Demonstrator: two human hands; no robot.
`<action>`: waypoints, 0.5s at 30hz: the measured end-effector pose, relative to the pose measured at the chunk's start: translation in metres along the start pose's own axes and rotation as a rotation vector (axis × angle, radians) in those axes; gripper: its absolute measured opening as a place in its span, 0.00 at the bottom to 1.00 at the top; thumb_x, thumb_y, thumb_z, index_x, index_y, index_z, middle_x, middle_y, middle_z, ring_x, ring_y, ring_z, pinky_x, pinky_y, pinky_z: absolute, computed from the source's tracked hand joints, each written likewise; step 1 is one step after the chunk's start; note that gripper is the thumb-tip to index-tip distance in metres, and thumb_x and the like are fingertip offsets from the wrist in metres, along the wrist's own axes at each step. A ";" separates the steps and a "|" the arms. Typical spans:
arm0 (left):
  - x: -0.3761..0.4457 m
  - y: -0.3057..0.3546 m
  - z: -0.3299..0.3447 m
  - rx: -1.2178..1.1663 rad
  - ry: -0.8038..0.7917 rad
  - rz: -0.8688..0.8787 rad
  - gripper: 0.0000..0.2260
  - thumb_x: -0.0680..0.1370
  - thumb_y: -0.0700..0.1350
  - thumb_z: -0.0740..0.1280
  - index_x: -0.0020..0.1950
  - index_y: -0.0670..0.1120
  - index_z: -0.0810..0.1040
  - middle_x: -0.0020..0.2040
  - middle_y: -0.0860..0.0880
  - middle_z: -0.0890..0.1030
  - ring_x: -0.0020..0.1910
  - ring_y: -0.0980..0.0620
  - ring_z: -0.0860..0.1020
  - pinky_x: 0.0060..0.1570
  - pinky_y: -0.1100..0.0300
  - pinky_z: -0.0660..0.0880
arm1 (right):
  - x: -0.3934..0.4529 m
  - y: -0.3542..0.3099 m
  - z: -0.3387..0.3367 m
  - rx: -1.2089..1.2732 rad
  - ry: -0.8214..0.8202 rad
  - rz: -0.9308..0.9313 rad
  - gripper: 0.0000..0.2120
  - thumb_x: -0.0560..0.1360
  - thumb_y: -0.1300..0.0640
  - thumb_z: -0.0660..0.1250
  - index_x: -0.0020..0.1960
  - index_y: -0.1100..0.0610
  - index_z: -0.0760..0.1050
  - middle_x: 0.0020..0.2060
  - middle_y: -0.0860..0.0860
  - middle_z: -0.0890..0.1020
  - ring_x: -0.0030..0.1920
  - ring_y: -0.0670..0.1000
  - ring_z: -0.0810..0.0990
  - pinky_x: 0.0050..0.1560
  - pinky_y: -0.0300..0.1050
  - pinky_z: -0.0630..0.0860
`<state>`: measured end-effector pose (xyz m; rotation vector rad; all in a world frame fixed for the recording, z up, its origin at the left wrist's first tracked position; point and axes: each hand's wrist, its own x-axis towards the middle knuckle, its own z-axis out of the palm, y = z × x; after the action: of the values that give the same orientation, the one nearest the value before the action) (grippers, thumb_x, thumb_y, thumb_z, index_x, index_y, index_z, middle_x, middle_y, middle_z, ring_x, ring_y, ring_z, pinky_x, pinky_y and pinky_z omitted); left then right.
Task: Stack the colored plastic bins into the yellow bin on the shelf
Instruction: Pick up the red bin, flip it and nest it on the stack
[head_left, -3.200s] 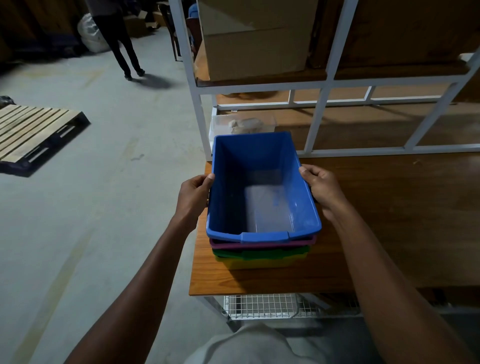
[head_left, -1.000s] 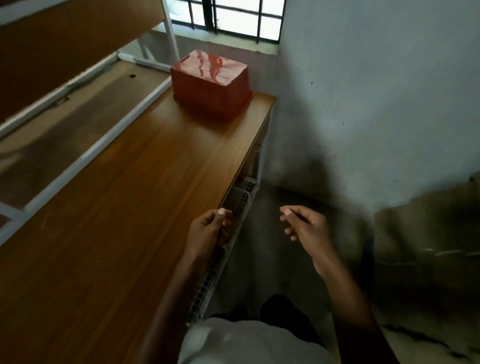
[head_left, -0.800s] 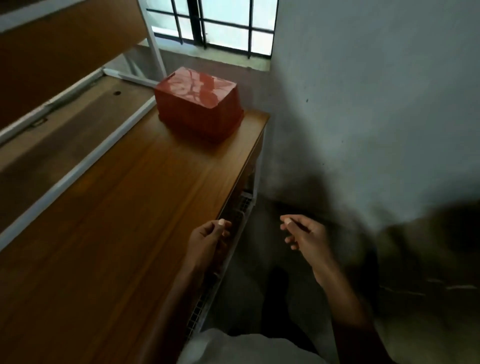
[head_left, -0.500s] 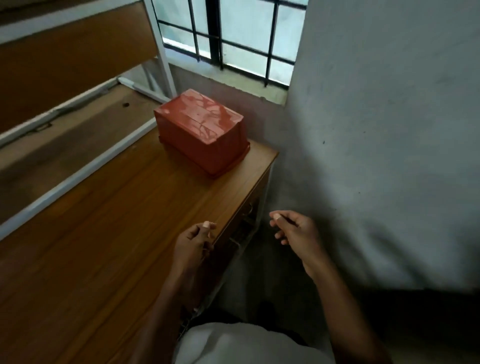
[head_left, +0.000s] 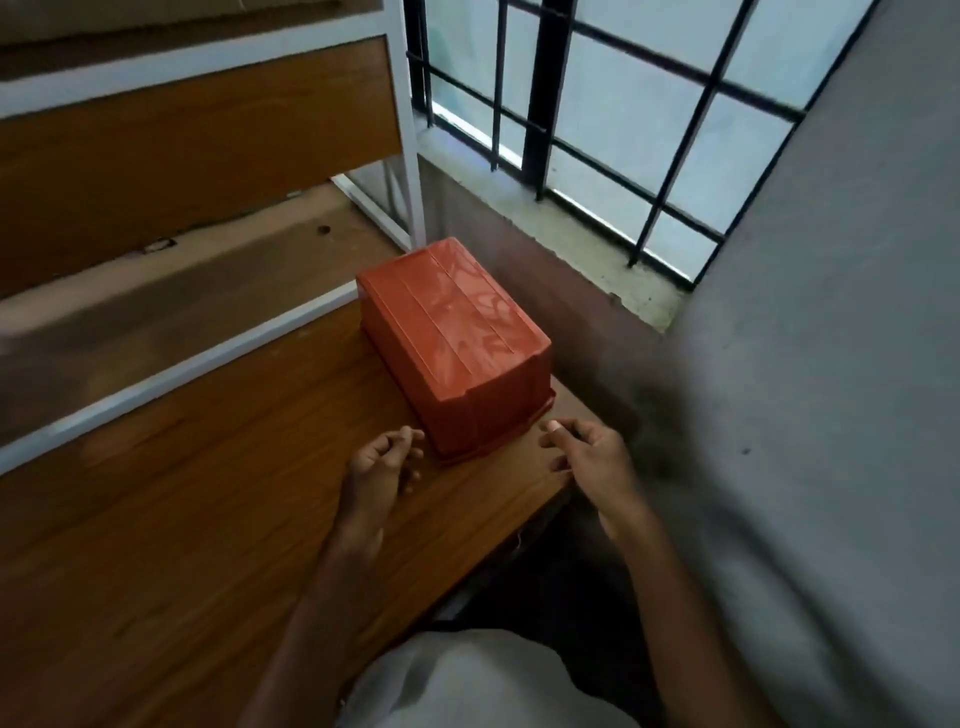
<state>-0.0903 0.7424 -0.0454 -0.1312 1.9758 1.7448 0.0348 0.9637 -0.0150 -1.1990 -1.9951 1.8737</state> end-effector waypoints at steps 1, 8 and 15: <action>0.012 0.004 0.002 -0.008 0.013 0.014 0.11 0.84 0.52 0.65 0.52 0.50 0.86 0.44 0.49 0.83 0.37 0.52 0.78 0.34 0.59 0.72 | 0.014 -0.005 0.001 -0.001 -0.023 -0.003 0.10 0.82 0.48 0.68 0.58 0.50 0.84 0.48 0.49 0.88 0.41 0.48 0.84 0.39 0.42 0.78; 0.060 0.024 0.012 -0.069 0.162 0.000 0.09 0.84 0.54 0.66 0.55 0.54 0.84 0.49 0.49 0.84 0.41 0.51 0.80 0.37 0.56 0.76 | 0.095 -0.049 0.004 -0.006 0.002 -0.069 0.10 0.84 0.49 0.66 0.53 0.50 0.85 0.47 0.50 0.88 0.45 0.51 0.85 0.39 0.45 0.79; 0.069 0.039 0.035 -0.010 0.177 -0.043 0.21 0.81 0.63 0.65 0.69 0.55 0.79 0.62 0.56 0.82 0.56 0.58 0.79 0.44 0.60 0.73 | 0.164 -0.065 0.006 -0.058 0.018 -0.075 0.09 0.83 0.53 0.66 0.56 0.53 0.84 0.50 0.52 0.86 0.52 0.56 0.84 0.54 0.57 0.84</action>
<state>-0.1546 0.7998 -0.0414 -0.3393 2.0711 1.7691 -0.1066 1.0687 -0.0237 -1.1343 -2.0680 1.7754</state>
